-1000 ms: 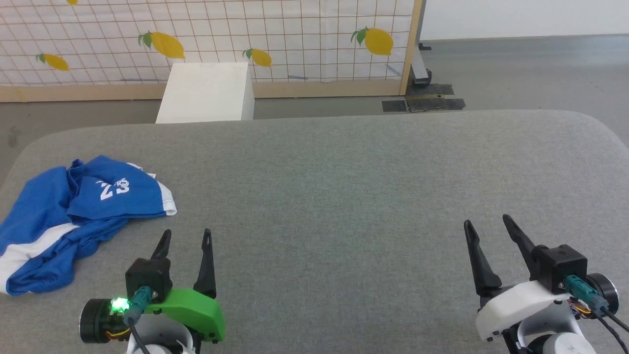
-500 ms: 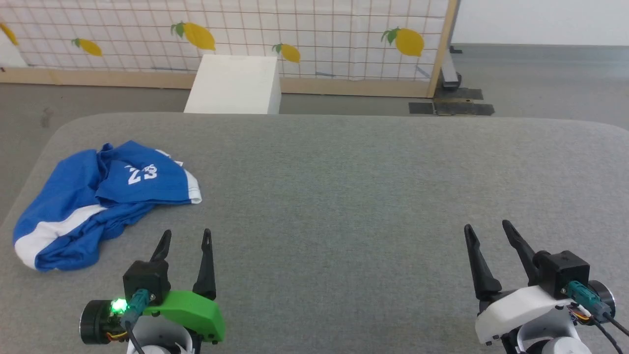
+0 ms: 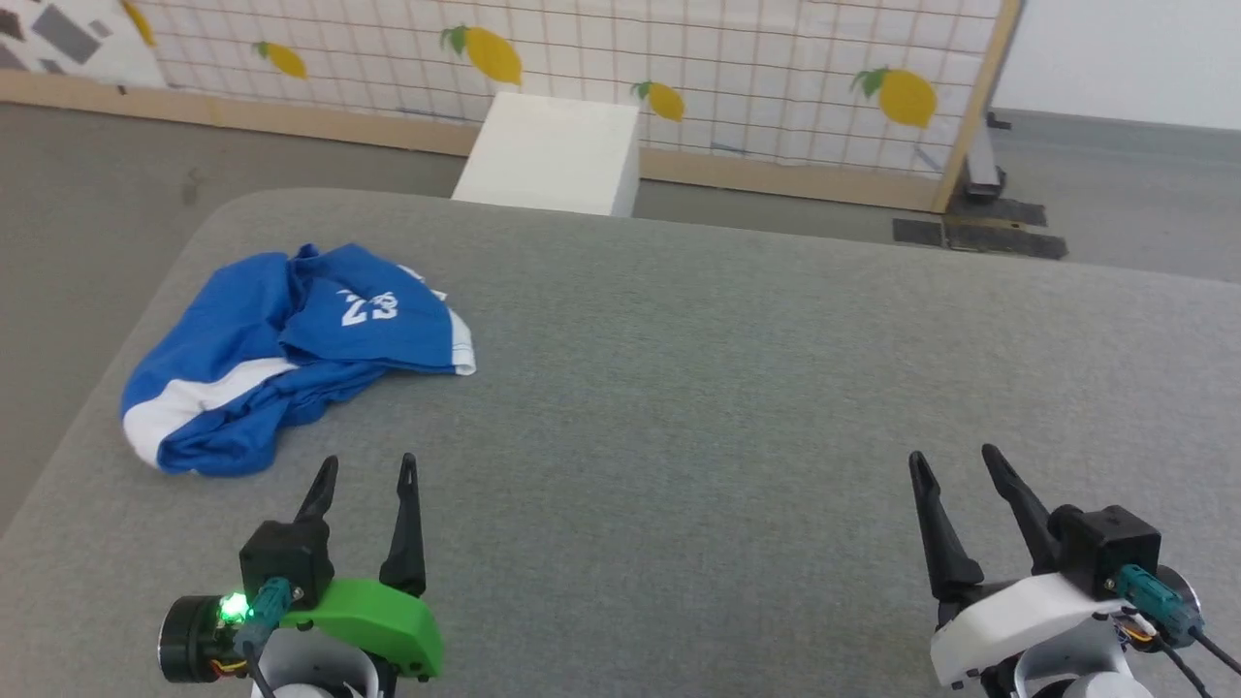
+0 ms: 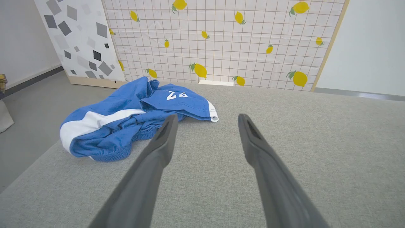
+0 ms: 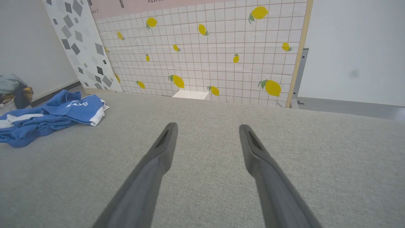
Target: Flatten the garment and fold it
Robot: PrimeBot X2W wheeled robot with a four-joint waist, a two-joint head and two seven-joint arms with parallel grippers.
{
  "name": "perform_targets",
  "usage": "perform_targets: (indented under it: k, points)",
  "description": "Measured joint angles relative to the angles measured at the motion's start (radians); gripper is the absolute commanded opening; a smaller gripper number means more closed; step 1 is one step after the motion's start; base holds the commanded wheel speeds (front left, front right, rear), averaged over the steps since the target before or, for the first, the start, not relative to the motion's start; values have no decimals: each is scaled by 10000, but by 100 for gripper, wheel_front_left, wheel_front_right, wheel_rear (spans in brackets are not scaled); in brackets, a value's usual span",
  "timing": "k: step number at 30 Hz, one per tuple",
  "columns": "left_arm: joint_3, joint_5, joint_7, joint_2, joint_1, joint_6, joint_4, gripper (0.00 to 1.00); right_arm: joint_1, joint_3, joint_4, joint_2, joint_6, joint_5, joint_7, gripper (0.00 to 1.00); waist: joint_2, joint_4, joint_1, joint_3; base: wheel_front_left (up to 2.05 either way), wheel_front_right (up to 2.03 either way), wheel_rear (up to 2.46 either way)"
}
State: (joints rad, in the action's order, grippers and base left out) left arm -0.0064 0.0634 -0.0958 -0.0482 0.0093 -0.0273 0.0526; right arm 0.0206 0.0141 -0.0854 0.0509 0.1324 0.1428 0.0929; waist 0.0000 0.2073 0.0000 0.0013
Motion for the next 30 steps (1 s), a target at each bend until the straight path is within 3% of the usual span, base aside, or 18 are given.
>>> perform_targets:
  k: [30]
  points:
    - [309,347,-602,-2,6,-161,313,100,19,316,-788,-2,0,740,614,100,0,2267,0,-71,-1,-1,-1]
